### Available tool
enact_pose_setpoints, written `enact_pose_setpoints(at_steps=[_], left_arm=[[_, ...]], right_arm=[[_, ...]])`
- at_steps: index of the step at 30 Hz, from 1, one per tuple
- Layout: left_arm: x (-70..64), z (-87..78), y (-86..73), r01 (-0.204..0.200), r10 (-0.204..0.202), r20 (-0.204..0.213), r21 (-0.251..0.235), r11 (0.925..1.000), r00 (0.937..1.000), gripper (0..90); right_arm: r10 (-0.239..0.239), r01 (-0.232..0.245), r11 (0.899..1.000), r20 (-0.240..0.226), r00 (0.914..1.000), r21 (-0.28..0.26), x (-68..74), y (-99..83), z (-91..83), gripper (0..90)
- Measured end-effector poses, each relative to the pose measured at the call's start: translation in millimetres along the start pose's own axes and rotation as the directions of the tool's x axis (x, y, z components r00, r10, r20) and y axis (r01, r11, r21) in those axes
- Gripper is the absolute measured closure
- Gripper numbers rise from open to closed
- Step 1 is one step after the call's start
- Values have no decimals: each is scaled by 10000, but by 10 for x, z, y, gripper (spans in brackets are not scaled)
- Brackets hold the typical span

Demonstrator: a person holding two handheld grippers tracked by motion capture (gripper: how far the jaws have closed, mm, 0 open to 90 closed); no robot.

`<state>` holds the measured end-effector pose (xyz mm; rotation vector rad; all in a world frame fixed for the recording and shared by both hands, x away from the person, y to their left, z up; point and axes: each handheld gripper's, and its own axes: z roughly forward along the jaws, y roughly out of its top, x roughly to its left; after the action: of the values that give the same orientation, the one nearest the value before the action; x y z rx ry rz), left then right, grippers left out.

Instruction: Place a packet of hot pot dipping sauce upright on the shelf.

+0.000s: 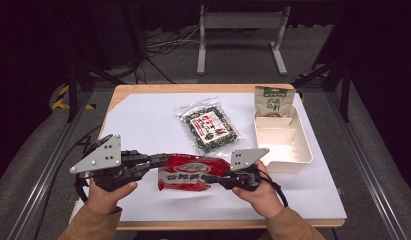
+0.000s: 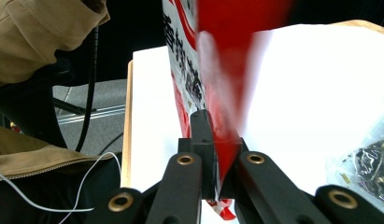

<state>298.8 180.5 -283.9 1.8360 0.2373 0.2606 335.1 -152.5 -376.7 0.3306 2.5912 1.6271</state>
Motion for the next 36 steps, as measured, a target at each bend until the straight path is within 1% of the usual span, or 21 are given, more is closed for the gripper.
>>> enact_pose_setpoints(at_steps=[4, 6, 8, 9, 10, 11, 12, 13, 14, 16, 17, 22, 23, 26, 28, 29, 32, 33, 34, 35, 36], left_arm=[[6, 22, -7, 102, -101, -110, 93, 9999, 9999, 886], [15, 34, -7, 32, -29, -193, 185, 9998, 9998, 855], [17, 47, -18, 198, -192, -340, 172, 9997, 9992, 818], [27, 47, -20, 130, -121, -397, 237, 9996, 9991, 802], [24, 52, -22, 228, -217, -420, 256, 9994, 9989, 789], [24, 52, -22, 228, -217, -420, 256, 9994, 9989, 775], [22, 56, -23, 228, -206, -623, 341, 9992, 9978, 755], [22, 56, -23, 228, -206, -623, 341, 9992, 9978, 740], [26, 55, -25, 216, -188, -757, 369, 9991, 9970, 740], [42, 49, -35, 332, -302, -865, 336, 9989, 9958, 710], [53, 43, -38, 295, -262, -922, 344, 9990, 9954, 698], [100, 14, -82, 587, -567, -965, 185, 9981, 9937, 693], [112, 8, -89, 551, -525, -994, 232, 9982, 9937, 693], [135, 7, -120, 678, -638, -1115, 320, 9972, 9917, 688], [160, 6, -141, 715, -665, -1164, 392, 9967, 9910, 683], [168, 7, -151, 826, -778, -1153, 374, 9959, 9903, 681], [192, 11, -171, 907, -852, -1207, 413, 9950, 9890, 674], [201, 13, -177, 863, -802, -1234, 457, 9952, 9891, 672], [202, 19, -185, 947, -884, -1282, 437, 9946, 9878, 669], [213, 18, -192, 886, -812, -1312, 515, 9947, 9880, 667], [213, 20, -198, 964, -888, -1345, 508, 9940, 9869, 663]], right_arm=[[5, -6, 9998, 31, 10000, 185, -18, 37, -82, 895], [65, -66, 9996, 35, 10000, 262, -31, 53, -124, 896], [66, -69, 9994, 89, 9999, 343, -39, 71, -161, 896], [65, -69, 9992, 108, 9999, 387, -46, 84, -182, 896], [101, -106, 9990, 134, 9999, 441, -51, 100, -208, 896], [101, -106, 9990, 134, 9999, 441, -51, 100, -208, 896], [57, -70, 9982, 222, 9997, 602, -65, 132, -257, 896], [60, -76, 9978, 241, 9997, 660, -70, 143, -275, 896], [60, -76, 9978, 241, 9997, 660, -70, 143, -275, 896], [83, -108, 9969, 320, 9995, 779, -85, 171, -328, 896], [95, -125, 9965, 364, 9993, 823, -95, 183, -354, 896], [211, -266, 9955, 604, 9980, 910, -146, 190, -455, 896], [229, -286, 9956, 652, 9976, 891, -155, 189, -473, 896], [286, -346, 9961, 746, 9968, 811, -188, 203, -534, 896], [308, -377, 9958, 818, 9962, 837, -207, 223, -580, 896], [303, -379, 9955, 867, 9958, 873, -216, 235, -603, 896], [285, -383, 9946, 1011, 9945, 961, -240, 273, -674, 896], [293, -395, 9946, 1045, 9941, 963, -250, 284, -697, 896], [303, -408, 9946, 1087, 9936, 957, -261, 293, -720, 896], [318, -429, 9944, 1132, 9931, 970, -271, 303, -745, 896], [351, -463, 9944, 1161, 9926, 947, -285, 313, -775, 896]])
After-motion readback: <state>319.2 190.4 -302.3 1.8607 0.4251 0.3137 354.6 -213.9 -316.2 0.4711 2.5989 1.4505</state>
